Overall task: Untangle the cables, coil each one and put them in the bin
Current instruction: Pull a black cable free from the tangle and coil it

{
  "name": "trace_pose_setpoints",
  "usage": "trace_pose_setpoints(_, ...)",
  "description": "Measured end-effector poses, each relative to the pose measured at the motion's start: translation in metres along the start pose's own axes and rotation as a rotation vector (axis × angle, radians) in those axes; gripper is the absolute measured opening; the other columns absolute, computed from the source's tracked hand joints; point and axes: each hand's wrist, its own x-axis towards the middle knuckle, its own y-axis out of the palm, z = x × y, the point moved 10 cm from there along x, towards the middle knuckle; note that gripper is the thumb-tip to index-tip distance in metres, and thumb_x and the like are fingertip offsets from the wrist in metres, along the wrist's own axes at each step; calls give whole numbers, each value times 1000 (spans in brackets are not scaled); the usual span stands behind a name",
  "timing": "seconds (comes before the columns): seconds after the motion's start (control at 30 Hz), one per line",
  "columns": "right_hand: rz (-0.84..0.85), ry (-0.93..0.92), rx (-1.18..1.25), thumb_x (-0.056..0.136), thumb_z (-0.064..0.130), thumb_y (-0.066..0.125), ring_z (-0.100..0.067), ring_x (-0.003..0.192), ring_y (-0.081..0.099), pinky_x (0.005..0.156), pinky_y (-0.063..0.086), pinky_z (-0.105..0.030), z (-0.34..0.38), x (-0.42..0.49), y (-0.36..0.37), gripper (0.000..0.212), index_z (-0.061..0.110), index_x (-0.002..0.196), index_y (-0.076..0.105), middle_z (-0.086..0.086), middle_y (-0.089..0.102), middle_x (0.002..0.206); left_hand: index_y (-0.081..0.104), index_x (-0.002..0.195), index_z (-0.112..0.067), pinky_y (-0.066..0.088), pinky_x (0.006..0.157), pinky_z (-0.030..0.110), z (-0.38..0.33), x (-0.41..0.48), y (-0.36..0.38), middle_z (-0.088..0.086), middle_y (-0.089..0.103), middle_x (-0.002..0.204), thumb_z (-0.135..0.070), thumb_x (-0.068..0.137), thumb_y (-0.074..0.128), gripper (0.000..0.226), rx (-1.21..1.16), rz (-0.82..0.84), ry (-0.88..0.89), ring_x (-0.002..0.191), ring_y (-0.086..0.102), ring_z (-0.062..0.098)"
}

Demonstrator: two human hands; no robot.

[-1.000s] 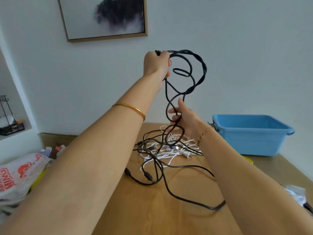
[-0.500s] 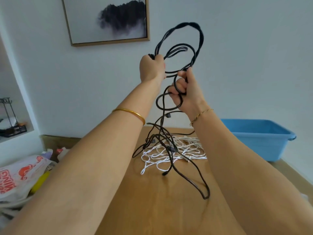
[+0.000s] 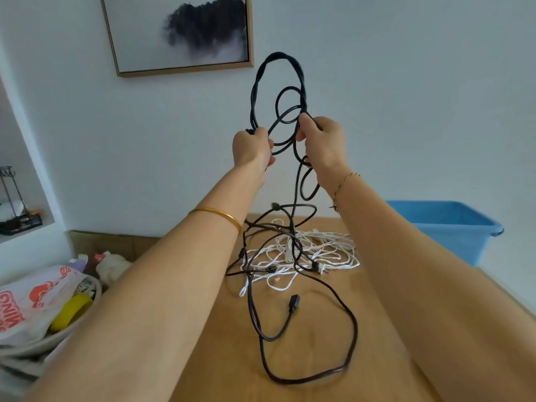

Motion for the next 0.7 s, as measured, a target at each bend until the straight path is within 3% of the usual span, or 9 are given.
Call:
trace_pose_setpoints(0.1,-59,-88,-74,93,22,47,-9,45,26,41,23,-18,1,-3,-4,29,8,67,48,7,32,50,54,89,-4,41,54,26,0,-1,5,3,54,71,-12,94,37,19,31,9,15,48,42,13)
trace_pose_setpoints(0.23,53,-70,-183,93,21,48,-9,45,27,41,24,-16,-6,-6,5,29,7,68,51,7,34,50,54,91,-3,43,54,25,16,-1,-1,3,53,73,-13,96,37,20,66,-8,-29,51,45,14)
trace_pose_setpoints(0.4,83,301,474,95,32,48,-10,38,20,42,20,-21,-35,-6,21,37,11,65,50,7,25,42,52,90,-3,49,58,25,14,-3,4,2,53,73,-12,96,37,18,51,3,24,48,48,13)
trace_pose_setpoints(0.53,232,347,294,94,37,51,-10,36,24,41,22,-21,-50,-19,40,38,12,65,50,6,30,42,52,86,-5,51,71,32,24,-2,-2,3,55,74,-14,97,38,20,141,-18,19,66,60,21)
trace_pose_setpoints(0.63,287,445,553,96,45,42,-8,36,20,38,21,-18,-62,-25,48,47,13,61,47,7,25,41,51,71,-9,45,61,31,54,-8,3,4,51,64,-11,96,39,27,129,87,-62,53,45,16)
trace_pose_setpoints(0.7,306,480,636,96,49,38,-7,36,19,39,18,-17,-66,-28,50,50,14,61,46,8,23,42,51,72,-7,54,59,34,71,-14,10,4,47,59,-10,95,39,27,52,165,-142,47,42,13)
